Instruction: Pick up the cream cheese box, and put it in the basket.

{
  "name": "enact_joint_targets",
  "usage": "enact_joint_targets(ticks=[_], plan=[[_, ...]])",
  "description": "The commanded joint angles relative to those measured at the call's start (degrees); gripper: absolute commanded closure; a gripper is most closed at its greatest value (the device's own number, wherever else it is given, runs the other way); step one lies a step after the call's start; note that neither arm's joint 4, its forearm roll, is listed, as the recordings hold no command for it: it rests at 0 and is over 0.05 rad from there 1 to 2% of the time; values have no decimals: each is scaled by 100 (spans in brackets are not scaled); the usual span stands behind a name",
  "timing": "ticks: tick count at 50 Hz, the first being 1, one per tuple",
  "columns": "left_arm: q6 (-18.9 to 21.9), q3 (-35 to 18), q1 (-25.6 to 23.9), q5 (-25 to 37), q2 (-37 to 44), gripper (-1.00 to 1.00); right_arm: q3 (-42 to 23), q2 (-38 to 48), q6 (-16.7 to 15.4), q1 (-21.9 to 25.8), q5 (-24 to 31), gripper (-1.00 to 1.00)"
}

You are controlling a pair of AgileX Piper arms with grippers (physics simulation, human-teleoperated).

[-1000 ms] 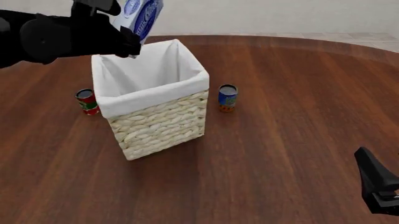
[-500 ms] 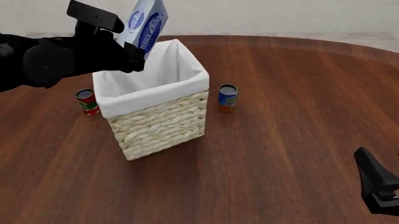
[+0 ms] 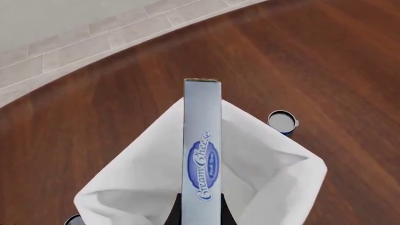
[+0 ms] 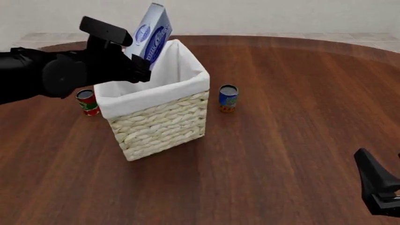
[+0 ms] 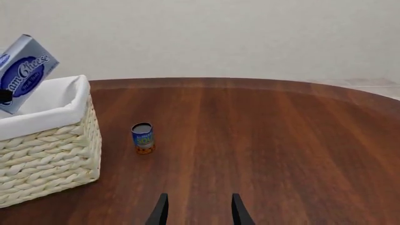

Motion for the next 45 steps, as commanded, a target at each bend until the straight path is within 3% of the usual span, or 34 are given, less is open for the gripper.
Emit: enact_joint_targets(ticks=[1,38,39,45], plan=[[58,-26,2,-75,69,100,0,-1,-3,13,12,-100],[96,-35,33,-77,43,100,0,20,1,24,1,-100],[91,-32,22,-69,35,-100,0,19,2,24,1,-100],[91,-19,17,-88,33,-100,0,7,0,28,8,-100]])
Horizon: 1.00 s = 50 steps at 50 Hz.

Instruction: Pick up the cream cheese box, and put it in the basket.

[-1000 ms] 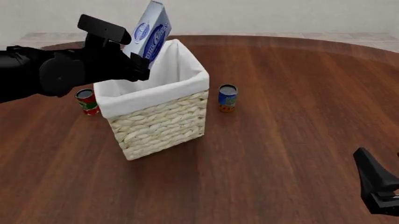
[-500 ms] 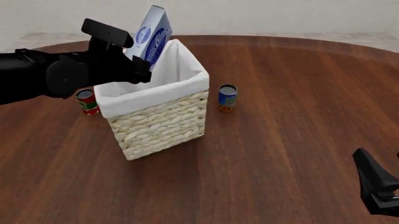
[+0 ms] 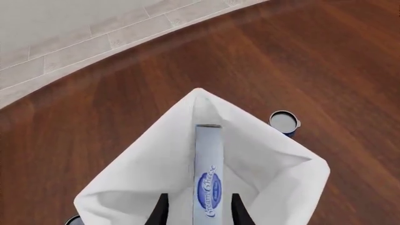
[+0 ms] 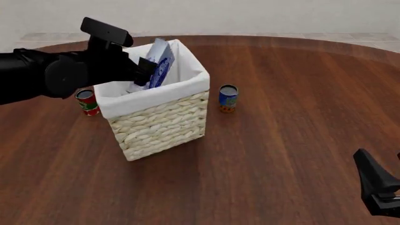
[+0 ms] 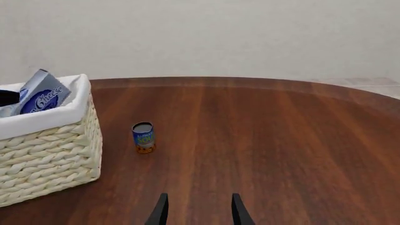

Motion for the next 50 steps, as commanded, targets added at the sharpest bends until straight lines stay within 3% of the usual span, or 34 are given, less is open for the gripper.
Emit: enact_joint_targets(ticks=[1,20,40,50], plan=[[53,-20,1,-13,-28,-100,0,-2,-4,7,0,-100],[27,54,-40,-1,-165,-100,0,10,2,10,-7,-100],[84,339,-190,550,-1583,-100,0,107,-5,30,-95,-100],[273,816,-126,609,-2400,-100,0,9,-7,22,2,-100]])
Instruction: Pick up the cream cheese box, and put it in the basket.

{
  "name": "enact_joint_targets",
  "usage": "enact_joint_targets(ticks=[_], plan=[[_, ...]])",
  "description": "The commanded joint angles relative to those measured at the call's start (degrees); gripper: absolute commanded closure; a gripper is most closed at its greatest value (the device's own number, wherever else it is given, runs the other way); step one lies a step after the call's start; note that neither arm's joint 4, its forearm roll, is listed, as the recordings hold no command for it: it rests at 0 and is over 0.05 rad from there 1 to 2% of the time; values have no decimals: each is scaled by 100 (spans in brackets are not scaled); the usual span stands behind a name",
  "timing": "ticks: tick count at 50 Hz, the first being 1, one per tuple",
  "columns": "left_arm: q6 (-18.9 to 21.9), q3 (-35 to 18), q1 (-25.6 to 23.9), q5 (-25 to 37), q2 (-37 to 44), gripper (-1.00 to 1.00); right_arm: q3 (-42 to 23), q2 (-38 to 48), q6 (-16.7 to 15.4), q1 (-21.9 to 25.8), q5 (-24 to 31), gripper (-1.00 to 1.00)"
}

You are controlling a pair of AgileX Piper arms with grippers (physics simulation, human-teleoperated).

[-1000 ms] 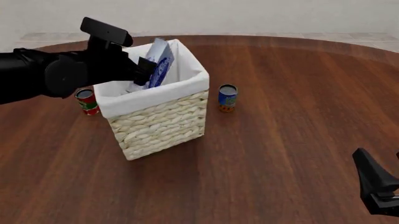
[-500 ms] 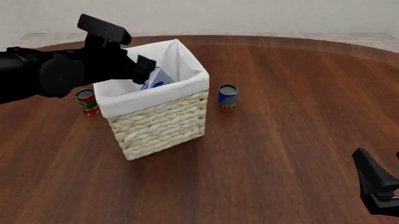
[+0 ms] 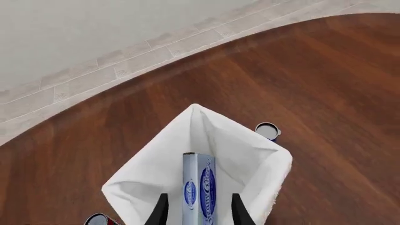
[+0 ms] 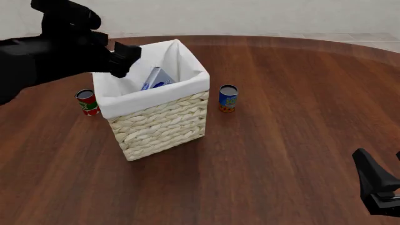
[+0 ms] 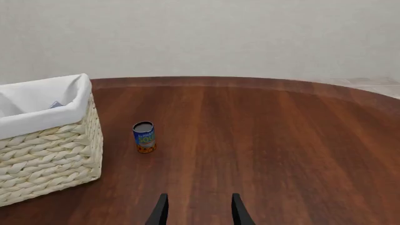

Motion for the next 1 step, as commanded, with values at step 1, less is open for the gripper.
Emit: enact_joint_targets(ticks=[1], plan=[[-8,410,-9,164,-914,-100,0,-60,0,-1,56,-100]])
